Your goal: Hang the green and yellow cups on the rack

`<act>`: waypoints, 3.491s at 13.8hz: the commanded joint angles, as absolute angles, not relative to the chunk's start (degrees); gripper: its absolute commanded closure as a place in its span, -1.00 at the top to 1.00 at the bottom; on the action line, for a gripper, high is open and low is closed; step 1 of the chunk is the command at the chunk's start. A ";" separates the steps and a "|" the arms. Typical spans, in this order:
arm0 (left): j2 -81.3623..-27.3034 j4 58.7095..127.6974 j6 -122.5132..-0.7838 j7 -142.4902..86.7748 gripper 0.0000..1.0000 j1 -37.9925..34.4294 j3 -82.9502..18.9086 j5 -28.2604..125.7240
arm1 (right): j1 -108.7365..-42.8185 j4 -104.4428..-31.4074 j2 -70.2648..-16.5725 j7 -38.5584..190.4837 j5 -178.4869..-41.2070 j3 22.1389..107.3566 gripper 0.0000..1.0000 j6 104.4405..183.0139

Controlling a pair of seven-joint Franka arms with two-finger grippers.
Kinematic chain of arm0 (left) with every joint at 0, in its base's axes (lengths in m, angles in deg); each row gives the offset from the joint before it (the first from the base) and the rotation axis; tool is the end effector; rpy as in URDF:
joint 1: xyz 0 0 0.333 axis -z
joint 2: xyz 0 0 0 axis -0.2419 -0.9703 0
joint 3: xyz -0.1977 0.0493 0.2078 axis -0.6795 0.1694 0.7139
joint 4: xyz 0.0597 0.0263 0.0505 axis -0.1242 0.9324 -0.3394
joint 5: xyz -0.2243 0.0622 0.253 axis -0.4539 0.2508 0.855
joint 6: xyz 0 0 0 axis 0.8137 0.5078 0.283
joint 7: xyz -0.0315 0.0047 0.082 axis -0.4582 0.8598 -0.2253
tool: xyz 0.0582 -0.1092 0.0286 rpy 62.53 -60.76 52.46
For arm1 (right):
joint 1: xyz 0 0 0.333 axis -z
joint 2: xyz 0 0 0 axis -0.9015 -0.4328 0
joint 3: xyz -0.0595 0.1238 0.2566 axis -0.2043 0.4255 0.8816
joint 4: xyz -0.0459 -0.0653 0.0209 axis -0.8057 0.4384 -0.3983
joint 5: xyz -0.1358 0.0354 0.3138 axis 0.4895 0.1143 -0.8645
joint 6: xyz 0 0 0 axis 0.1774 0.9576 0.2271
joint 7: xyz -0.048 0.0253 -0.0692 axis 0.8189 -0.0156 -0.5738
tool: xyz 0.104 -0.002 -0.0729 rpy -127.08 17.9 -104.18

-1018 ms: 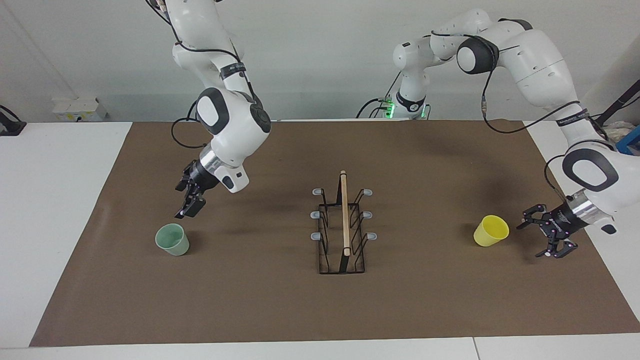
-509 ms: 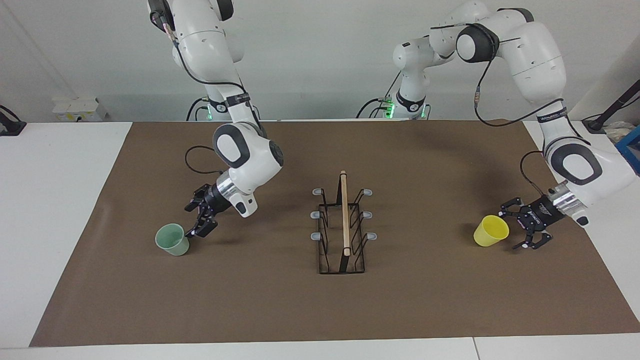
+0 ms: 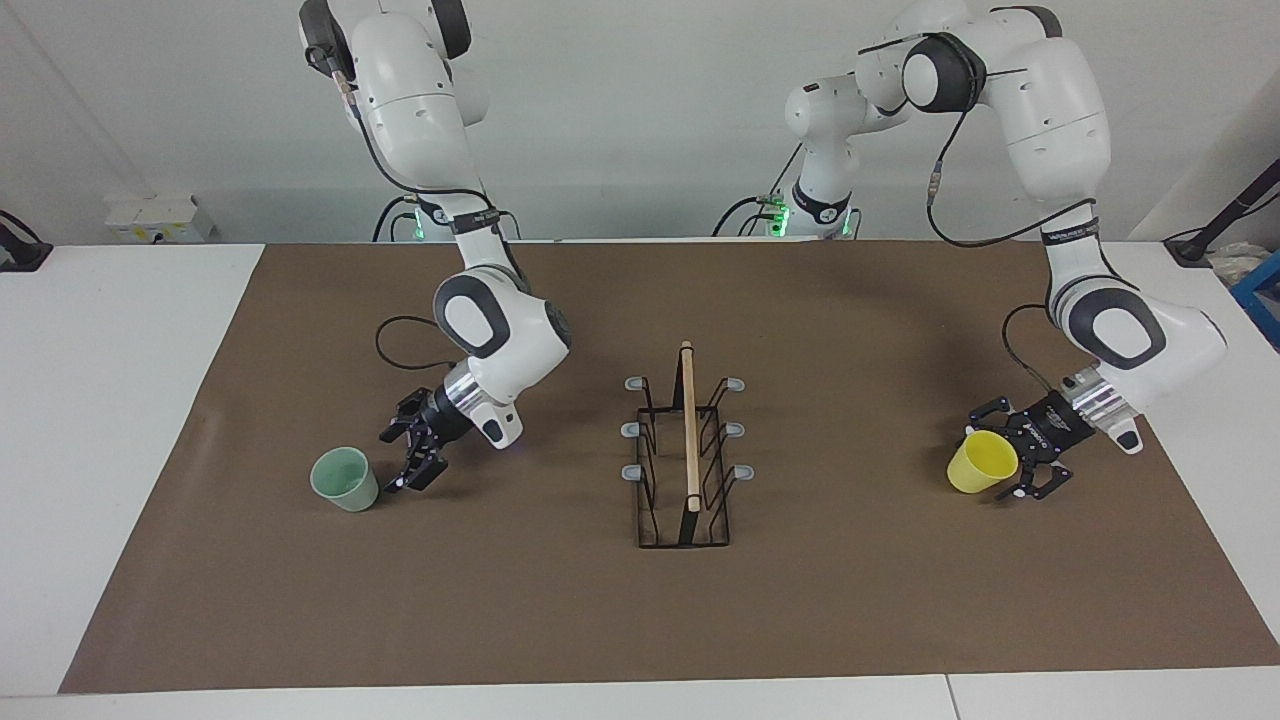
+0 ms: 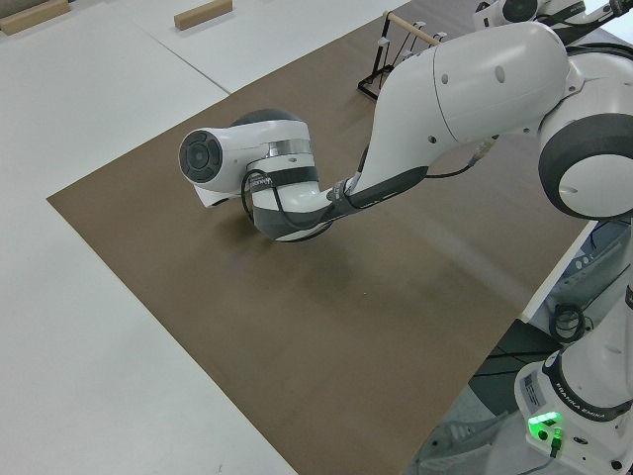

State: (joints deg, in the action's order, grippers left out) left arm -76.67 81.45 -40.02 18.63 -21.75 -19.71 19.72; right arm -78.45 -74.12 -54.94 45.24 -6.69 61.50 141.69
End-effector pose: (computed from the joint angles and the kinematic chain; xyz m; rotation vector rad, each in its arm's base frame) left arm 0.6038 0.1123 0.2645 1.4570 2.0372 -0.5774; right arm 0.5648 0.1043 0.2560 1.3452 1.7071 -0.5640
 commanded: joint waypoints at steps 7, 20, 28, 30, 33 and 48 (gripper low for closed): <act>-72.49 88.42 -52.01 18.92 0.20 -15.16 -19.06 16.83 | -74.46 -77.90 -54.36 50.39 4.49 61.77 1.00 146.19; -66.78 79.54 -61.25 20.49 -1.00 -6.01 -17.92 42.88 | -71.39 -83.44 -53.30 60.31 19.09 61.68 1.00 149.26; -60.19 79.28 -55.90 28.15 -1.00 1.37 -18.18 75.42 | -69.89 -84.67 -53.13 61.64 23.82 61.68 1.00 149.88; -58.61 79.37 -52.57 28.33 -1.00 4.70 -18.09 80.78 | -69.37 -84.67 -53.21 61.64 25.50 61.68 1.00 151.01; -57.11 81.03 -51.06 34.28 -1.00 10.68 -18.10 91.76 | -68.92 -84.67 -53.21 61.64 26.83 61.68 -0.11 151.37; -44.89 104.50 -51.23 68.05 -1.00 33.73 -18.53 126.76 | -69.01 -83.53 -43.03 50.48 -11.46 62.90 -1.00 161.22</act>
